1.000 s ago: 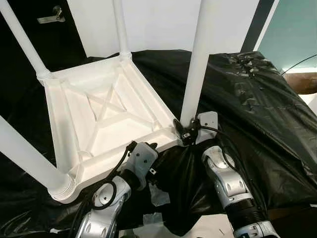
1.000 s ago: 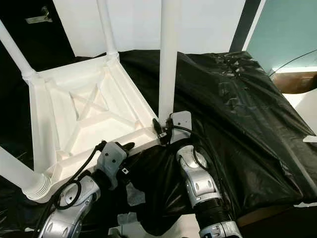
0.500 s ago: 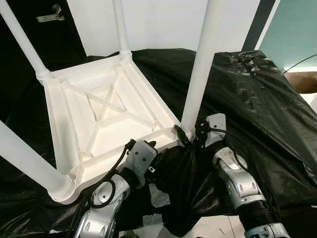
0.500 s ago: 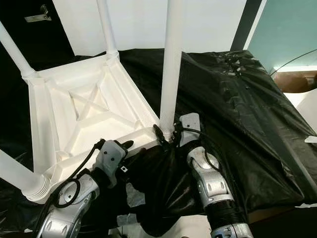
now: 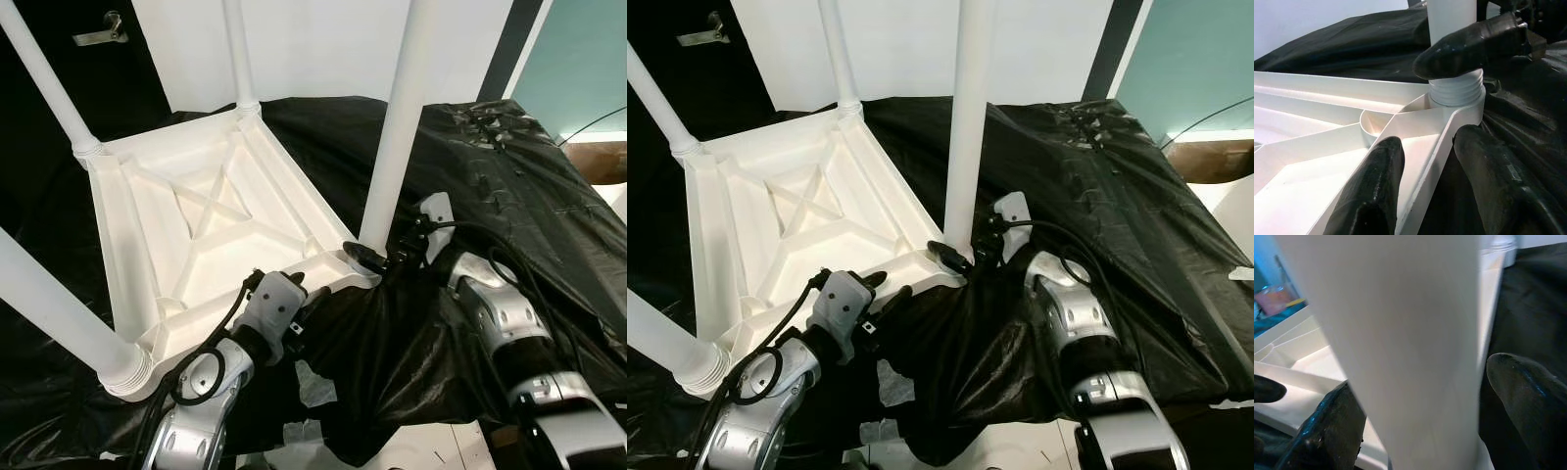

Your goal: Building children table

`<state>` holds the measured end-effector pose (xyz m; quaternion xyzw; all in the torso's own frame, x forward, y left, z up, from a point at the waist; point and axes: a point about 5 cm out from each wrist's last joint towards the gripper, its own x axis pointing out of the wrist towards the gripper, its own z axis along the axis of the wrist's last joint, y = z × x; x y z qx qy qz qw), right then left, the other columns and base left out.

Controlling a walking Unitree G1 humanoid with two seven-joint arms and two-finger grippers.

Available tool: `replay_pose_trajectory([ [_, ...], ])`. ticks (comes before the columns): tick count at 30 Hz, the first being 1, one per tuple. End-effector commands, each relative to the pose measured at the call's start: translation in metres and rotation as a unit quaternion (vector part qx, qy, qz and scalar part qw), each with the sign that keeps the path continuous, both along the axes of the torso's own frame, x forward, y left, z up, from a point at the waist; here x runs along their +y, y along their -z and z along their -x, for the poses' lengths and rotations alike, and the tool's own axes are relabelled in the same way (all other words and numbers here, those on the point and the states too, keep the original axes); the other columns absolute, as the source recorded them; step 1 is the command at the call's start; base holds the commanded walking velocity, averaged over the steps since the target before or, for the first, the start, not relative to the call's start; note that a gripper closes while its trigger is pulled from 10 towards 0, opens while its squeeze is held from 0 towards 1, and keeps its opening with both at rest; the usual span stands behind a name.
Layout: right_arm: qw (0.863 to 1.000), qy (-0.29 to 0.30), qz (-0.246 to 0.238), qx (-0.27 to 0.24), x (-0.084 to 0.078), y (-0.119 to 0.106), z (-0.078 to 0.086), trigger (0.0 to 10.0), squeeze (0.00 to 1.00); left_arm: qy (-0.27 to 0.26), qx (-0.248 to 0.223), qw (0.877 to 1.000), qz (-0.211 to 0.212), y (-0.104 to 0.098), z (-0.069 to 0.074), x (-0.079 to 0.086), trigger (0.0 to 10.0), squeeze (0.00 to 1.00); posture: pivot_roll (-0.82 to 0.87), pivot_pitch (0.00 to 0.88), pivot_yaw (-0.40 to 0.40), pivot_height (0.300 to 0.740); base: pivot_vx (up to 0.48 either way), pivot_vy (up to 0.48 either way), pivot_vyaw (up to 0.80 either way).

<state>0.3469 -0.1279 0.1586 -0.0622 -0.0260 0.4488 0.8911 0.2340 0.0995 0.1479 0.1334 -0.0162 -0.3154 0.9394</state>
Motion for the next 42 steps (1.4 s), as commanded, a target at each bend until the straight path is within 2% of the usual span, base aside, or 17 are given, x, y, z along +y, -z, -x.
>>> replay_pose_trajectory([
  [1,1.0,-0.021,0.022,0.008,0.002,0.005,0.0,10.0,0.0,-0.029,-0.003,1.0,-0.006,0.003,-0.002,0.003,10.0,0.0,0.12,0.023,-0.011,0.74,0.0,0.0,0.0],
  [5,0.997,-0.065,0.044,0.013,0.011,0.005,-0.003,10.0,0.0,-0.029,-0.004,1.0,-0.008,0.002,-0.002,0.003,10.0,0.0,0.12,0.02,-0.013,0.74,0.0,0.0,0.0],
  [6,0.996,-0.078,0.047,0.014,0.012,0.005,-0.004,8.1,0.0,-0.029,-0.005,1.0,-0.008,0.002,-0.002,0.002,10.0,0.0,0.13,0.016,-0.015,0.74,0.0,0.0,0.0],
  [7,0.995,-0.088,0.052,0.013,0.013,0.005,-0.005,0.0,0.0,-0.029,-0.005,1.0,-0.008,0.002,-0.002,0.002,10.0,0.0,0.13,0.016,-0.015,0.74,0.0,0.0,0.0],
  [10,0.993,-0.099,0.06,0.014,0.012,0.006,-0.005,0.0,0.0,-0.029,-0.004,1.0,-0.007,0.003,-0.001,0.002,10.0,0.0,0.13,0.016,-0.018,0.74,0.0,0.0,0.0],
  [16,0.995,-0.078,0.058,0.023,0.008,0.008,-0.008,0.0,0.0,-0.029,-0.002,1.0,-0.006,0.003,-0.001,0.001,10.0,0.0,0.13,0.016,-0.02,0.74,0.0,0.0,0.0],
  [17,0.996,-0.063,0.062,0.024,0.008,0.01,-0.009,2.6,0.0,-0.029,-0.002,1.0,-0.006,0.003,-0.001,0.001,10.0,0.0,0.13,0.019,-0.025,0.74,0.0,0.0,0.0],
  [18,0.996,-0.063,0.062,0.024,0.008,0.01,-0.009,2.6,0.0,-0.029,-0.002,1.0,-0.006,0.003,-0.001,0.001,10.0,0.0,0.13,0.019,-0.025,0.74,0.0,0.0,0.0],
  [19,0.997,-0.043,0.066,0.022,0.008,0.012,-0.01,10.0,0.0,-0.029,-0.002,1.0,-0.005,0.003,0.0,0.0,10.0,0.0,0.13,0.021,-0.027,0.74,0.0,0.0,0.0],
  [20,0.997,-0.043,0.066,0.022,0.008,0.012,-0.01,10.0,0.0,-0.029,-0.002,1.0,-0.005,0.003,0.0,0.0,10.0,0.0,0.13,0.021,-0.027,0.74,0.0,0.0,0.0],
  [22,0.998,-0.008,0.067,0.019,0.01,0.016,-0.011,10.0,0.0,-0.028,-0.002,1.0,-0.002,0.004,0.0,-0.001,10.0,0.0,0.12,0.023,-0.027,0.74,0.0,0.0,0.0],
  [30,0.998,0.039,0.043,0.012,0.015,0.022,-0.005,10.0,0.0,-0.025,0.001,1.0,0.001,0.005,0.001,-0.004,10.0,0.0,0.11,0.031,-0.025,0.74,0.0,0.0,0.0],
  [31,0.997,0.069,0.034,0.011,0.018,0.026,-0.001,10.0,0.0,-0.023,0.003,1.0,0.002,0.005,0.001,-0.004,10.0,0.0,0.11,0.036,-0.025,0.74,0.0,0.0,0.0],
  [33,0.997,0.069,0.034,0.011,0.018,0.026,-0.001,10.0,0.0,-0.023,0.003,1.0,0.002,0.005,0.001,-0.004,10.0,0.0,0.11,0.036,-0.025,0.74,0.0,0.0,0.0],
  [36,0.985,0.166,0.019,0.031,0.022,0.039,0.006,10.0,0.0,-0.022,0.006,1.0,0.004,0.006,0.002,-0.004,10.0,0.0,0.1,0.044,-0.027,0.74,0.0,0.0,0.0],
  [42,0.976,0.212,0.001,0.043,0.025,0.045,0.01,10.0,0.0,-0.022,0.008,1.0,0.006,0.007,0.003,-0.005,10.0,0.0,0.1,0.047,-0.027,0.74,0.0,0.0,0.0],
])
